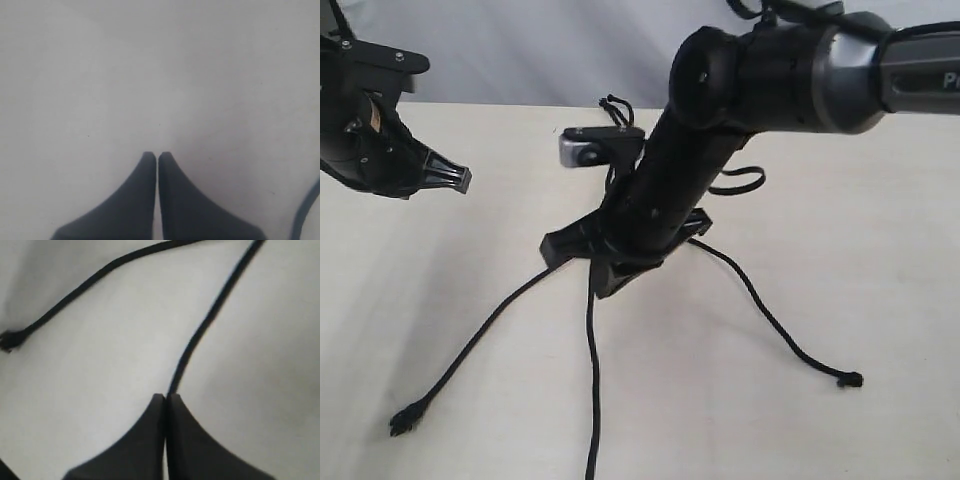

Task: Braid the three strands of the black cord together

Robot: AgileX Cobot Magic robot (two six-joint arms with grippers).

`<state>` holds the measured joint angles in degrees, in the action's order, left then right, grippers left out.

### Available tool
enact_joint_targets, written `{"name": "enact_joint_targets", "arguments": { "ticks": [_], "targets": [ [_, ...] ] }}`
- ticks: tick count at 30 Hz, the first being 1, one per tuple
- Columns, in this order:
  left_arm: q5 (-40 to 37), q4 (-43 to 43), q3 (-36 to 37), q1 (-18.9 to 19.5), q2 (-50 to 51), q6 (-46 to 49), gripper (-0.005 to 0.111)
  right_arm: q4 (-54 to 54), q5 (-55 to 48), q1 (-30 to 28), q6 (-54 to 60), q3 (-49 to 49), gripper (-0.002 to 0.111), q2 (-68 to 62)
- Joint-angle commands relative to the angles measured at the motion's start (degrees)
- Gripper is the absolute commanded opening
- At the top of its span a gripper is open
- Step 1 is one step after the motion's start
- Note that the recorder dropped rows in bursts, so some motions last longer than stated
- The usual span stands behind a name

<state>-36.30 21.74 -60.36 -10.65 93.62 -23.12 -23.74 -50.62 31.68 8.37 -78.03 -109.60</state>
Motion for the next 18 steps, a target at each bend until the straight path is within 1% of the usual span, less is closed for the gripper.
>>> {"name": "enact_joint_targets", "arguments": {
  "ticks": [1,2,3,5,6,10,11,13,14,15,16,18],
  "targets": [
    [0.1,-1.2,0.0,0.1,-0.1,0.9,0.003,6.5,0.8,6.1,-5.7,1.5,0.038,-2.5],
    [0.1,-1.7,0.0,0.1,-0.1,1.3,0.003,9.5,1.5,7.3,-8.4,1.5,0.047,-2.8],
    [0.1,-2.1,0.0,0.1,-0.1,1.4,0.003,12.9,2.5,8.5,-11.2,1.5,0.050,-3.7],
    [0.1,-3.7,0.0,0.1,-0.1,3.4,0.003,19.2,3.1,9.9,-16.1,1.5,0.048,-5.6],
    [0.1,-4.2,0.0,0.1,-0.1,4.3,0.003,20.6,3.7,10.4,-17.3,1.5,0.047,-6.7],
    [0.1,-4.3,0.0,0.1,-0.1,4.9,0.003,17.5,6.2,10.9,-16.1,1.5,0.046,-9.5],
    [0.1,-4.3,0.0,0.1,-0.1,4.9,0.003,17.9,5.8,11.0,-16.1,1.5,0.043,-10.0],
    [0.4,-4.3,0.0,0.1,-0.1,5.4,0.003,18.3,5.2,11.1,-15.0,1.5,0.023,-10.5],
    [0.4,-4.3,0.0,0.1,-0.1,5.4,0.003,18.4,4.7,11.1,-12.3,1.3,0.001,-10.4],
    [0.4,-4.3,0.0,0.1,-0.1,5.4,0.003,18.4,3.3,11.1,-11.2,0.7,0.000,-9.8],
    [0.2,-4.3,0.0,0.1,-0.1,5.4,0.003,20.5,0.0,10.8,-10.0,-1.3,0.000,-8.3],
    [0.1,-4.3,0.0,0.1,-0.1,5.4,0.003,24.6,-2.0,9.7,-10.0,-3.7,0.000,-6.4]
  ]
}}
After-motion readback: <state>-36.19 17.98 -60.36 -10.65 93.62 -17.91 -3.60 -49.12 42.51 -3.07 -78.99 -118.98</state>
